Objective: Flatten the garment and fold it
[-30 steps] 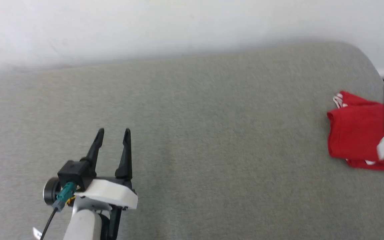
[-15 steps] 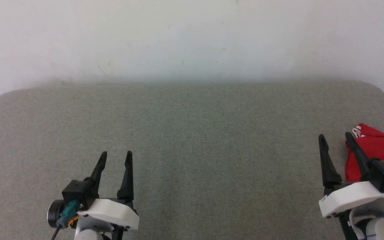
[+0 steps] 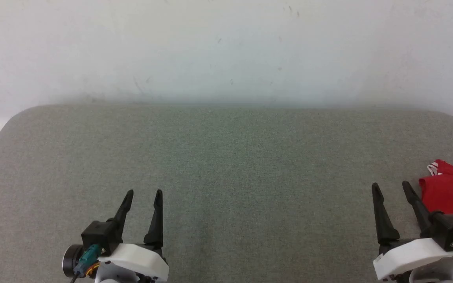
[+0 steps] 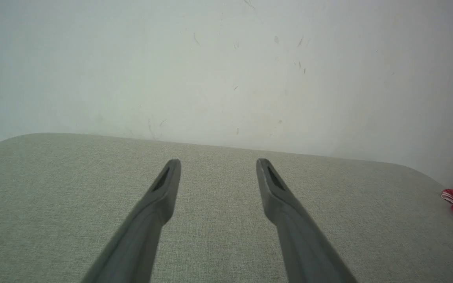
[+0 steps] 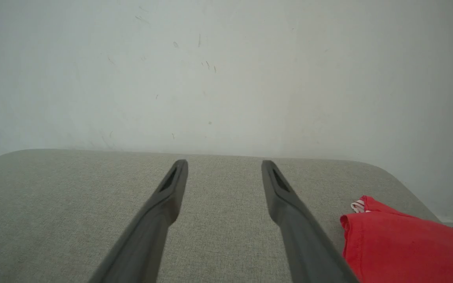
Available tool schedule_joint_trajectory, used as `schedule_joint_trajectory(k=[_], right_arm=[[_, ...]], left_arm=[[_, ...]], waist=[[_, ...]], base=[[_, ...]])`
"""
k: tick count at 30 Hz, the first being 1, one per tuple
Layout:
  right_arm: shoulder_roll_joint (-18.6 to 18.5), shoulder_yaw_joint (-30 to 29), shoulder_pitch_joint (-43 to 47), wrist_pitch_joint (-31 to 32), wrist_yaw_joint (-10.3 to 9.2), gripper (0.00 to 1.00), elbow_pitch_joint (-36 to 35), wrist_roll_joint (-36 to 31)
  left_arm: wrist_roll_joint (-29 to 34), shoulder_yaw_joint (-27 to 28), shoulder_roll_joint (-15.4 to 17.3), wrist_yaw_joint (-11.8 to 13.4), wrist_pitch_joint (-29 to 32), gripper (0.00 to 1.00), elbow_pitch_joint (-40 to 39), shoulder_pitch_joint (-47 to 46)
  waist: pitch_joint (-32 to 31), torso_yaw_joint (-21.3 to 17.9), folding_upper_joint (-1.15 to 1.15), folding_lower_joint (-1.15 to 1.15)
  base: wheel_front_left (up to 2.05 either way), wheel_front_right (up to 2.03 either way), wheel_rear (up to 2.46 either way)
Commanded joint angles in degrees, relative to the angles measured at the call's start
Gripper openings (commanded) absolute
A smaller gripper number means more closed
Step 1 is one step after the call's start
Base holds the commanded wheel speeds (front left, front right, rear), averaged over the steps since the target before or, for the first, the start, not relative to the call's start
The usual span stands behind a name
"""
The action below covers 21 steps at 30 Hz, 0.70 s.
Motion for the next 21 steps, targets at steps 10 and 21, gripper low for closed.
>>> schedule_joint_trajectory(k=[10,21], right_arm=[[0.0,0.7,0.4,0.0,0.00,0.00,0.3,1.0],[0.0,0.8,0.3,0.3,0.00,0.00,0.2,0.9]], left_arm=[[-0.2,-0.1,0.0,0.0,0.1,0.00,0.3,0.0],[0.0,-0.1,0.0,0.1,0.4,0.00,0.1,0.1]], waist=[[0.0,-0.1,0.00,0.00],[0.1,-0.2,0.00,0.01]], base=[[0.00,0.00,0.00],[0.00,0.00,0.00]])
